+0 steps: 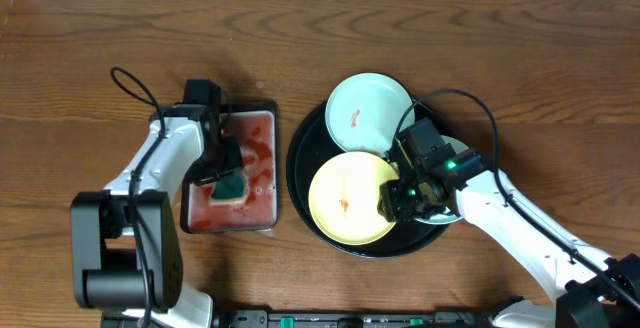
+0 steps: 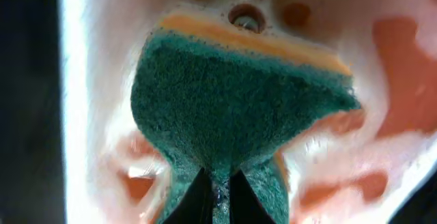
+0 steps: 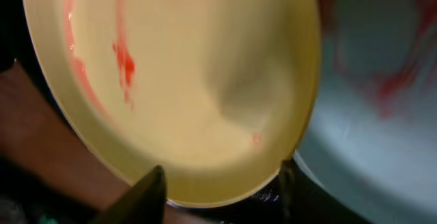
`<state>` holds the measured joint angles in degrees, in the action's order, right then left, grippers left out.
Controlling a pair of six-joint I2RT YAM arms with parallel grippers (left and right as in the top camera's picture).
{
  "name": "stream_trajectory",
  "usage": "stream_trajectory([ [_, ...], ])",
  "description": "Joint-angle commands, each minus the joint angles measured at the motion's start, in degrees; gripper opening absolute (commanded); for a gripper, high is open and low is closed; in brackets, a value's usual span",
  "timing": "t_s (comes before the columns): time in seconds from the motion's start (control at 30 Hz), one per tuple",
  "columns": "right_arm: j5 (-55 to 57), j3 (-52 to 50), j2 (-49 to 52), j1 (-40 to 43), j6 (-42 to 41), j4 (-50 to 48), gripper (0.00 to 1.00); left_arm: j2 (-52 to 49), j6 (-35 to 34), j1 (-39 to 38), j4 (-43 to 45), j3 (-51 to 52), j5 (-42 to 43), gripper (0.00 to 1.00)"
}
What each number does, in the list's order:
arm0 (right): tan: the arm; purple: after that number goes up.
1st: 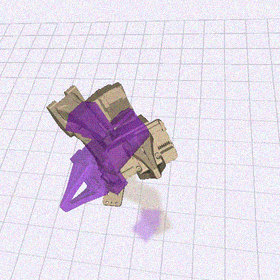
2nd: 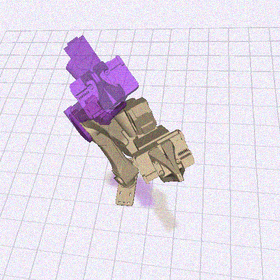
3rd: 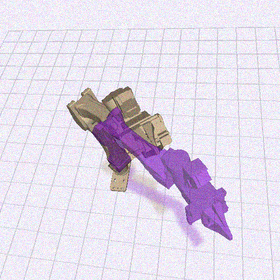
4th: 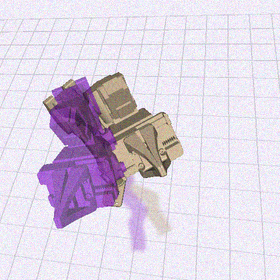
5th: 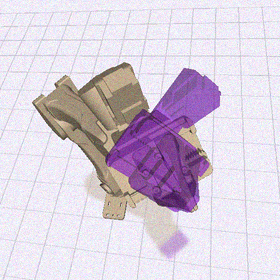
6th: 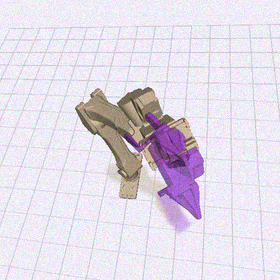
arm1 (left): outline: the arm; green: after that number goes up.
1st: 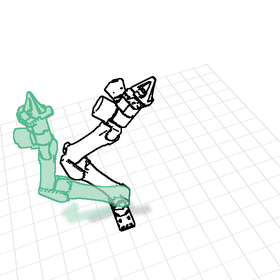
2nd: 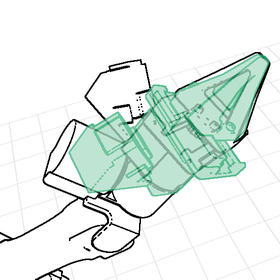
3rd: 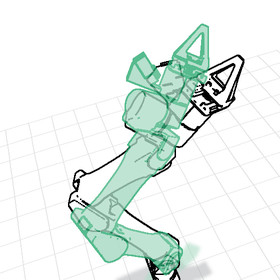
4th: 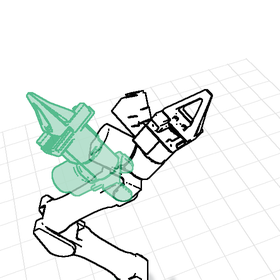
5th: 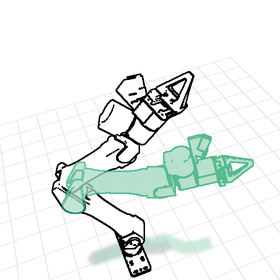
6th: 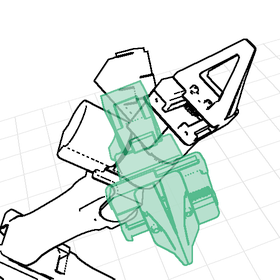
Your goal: Clean dirty plates on tray and stack at the side
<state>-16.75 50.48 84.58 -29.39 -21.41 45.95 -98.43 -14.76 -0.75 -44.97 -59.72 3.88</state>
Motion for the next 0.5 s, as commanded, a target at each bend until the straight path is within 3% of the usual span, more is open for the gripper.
stream_trajectory([
  [0.0, 0.92, -1.03, -0.96, -1.79, -7.61, 0.72, 0.60, 6.05, 0.72, 0.13, -1.33, -1.38, -1.51, 0.17],
  [0.03, 3.67, -1.99, -0.90, -2.51, -10.19, 0.44, 0.63, 7.63, 0.70, 0.13, -1.46, -1.38, -1.33, 0.36],
  [0.1, 4.70, -3.65, -0.79, -2.73, -13.33, -0.68, 0.63, 9.22, 0.70, 0.02, -2.12, -1.38, -1.36, 0.45],
  [0.2, 0.85, -7.34, -0.52, -2.71, -16.72, -7.61, 0.53, 9.09, 0.70, 0.02, -2.47, -0.79, -1.38, 0.49],
  [0.3, -1.05, -11.02, -0.39, -3.17, -26.53, -13.38, 0.41, 8.59, 0.70, 0.02, -2.56, -0.07, -1.36, 0.49],
  [0.47, 1.95, -12.50, -0.39, -3.28, -28.09, -19.67, 0.15, 8.57, 0.70, 0.02, -2.54, -0.04, -1.38, 0.50],
])
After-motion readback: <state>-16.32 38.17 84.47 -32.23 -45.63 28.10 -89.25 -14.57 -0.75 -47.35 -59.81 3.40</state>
